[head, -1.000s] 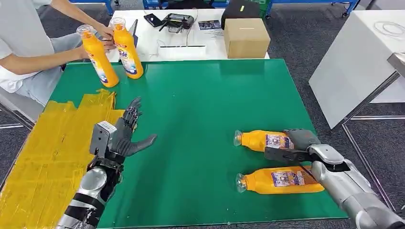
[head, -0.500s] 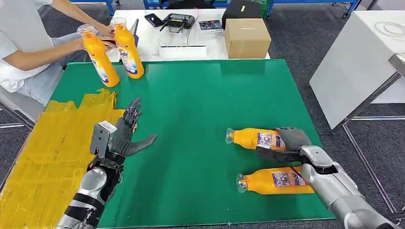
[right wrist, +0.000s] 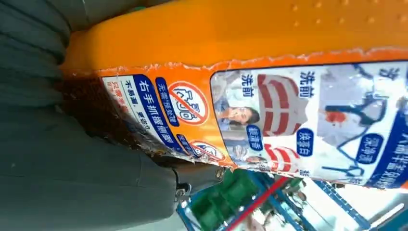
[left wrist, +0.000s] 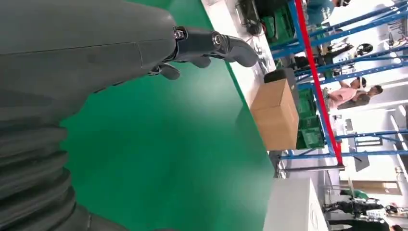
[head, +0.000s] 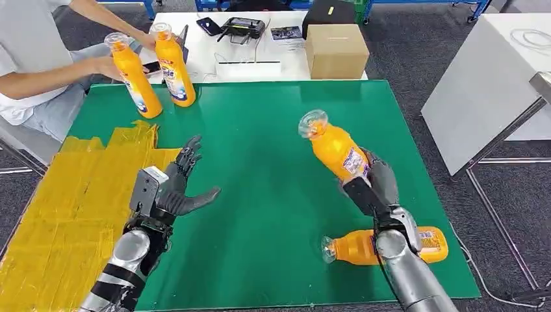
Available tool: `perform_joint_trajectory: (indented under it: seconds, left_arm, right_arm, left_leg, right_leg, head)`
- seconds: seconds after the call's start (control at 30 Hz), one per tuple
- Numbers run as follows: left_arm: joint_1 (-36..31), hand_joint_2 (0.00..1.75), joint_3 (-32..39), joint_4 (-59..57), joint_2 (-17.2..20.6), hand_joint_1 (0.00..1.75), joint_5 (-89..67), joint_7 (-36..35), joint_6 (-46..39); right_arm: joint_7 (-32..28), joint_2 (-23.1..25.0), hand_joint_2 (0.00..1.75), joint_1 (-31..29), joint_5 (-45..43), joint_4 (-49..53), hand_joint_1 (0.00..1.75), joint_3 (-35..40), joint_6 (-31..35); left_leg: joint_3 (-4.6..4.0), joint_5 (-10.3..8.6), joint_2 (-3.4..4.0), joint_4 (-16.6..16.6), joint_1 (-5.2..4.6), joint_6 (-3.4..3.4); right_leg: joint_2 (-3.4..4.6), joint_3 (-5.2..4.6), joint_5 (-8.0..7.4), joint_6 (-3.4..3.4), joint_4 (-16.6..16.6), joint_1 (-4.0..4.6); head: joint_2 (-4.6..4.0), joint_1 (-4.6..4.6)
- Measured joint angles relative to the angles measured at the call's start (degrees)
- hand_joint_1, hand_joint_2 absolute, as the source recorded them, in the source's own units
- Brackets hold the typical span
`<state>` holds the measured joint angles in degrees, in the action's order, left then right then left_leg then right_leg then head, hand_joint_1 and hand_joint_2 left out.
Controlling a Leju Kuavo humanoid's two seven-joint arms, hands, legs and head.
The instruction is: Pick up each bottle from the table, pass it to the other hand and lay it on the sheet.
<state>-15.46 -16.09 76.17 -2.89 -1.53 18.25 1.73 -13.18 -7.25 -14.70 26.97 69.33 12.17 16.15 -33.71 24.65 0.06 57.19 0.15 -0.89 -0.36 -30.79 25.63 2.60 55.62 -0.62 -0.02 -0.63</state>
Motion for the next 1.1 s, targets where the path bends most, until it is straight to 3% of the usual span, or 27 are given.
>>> perform_joint_trajectory:
  seconds: [0.43,0.77,1.1]
  left_arm:
    - [-1.33,1.75,-2.34,-0.37,0.04,0.0,1.05,0.35,-0.68]
    - [-4.79,1.75,-6.21,-2.08,-0.68,0.0,2.34,0.39,0.13]
    - [-7.07,1.75,-9.38,-3.58,-1.75,0.0,4.13,0.37,0.9]
  right_arm:
    - [-4.41,6.62,1.75,2.28,-19.56,5.44,1.75,-2.95,-10.52]
    - [-4.31,10.08,1.75,-2.05,-21.44,-0.4,1.75,3.59,-20.15]
    - [-5.66,12.41,1.75,-5.15,-20.04,-6.78,1.75,12.06,-21.38]
  left_leg:
    - [-0.01,0.0,0.04,0.0,0.02,0.0]
    - [-0.05,-0.02,0.03,0.0,0.01,0.02]
    - [-0.07,-0.02,0.03,0.0,0.01,0.02]
  right_leg:
    - [0.02,-0.04,0.0,0.0,0.01,0.02]
    - [0.02,-0.04,-0.01,0.0,0.02,0.01]
    - [0.02,-0.07,0.0,0.0,0.02,0.01]
  head:
    - [0.0,-0.02]
    - [0.0,0.0]
    - [0.0,0.0]
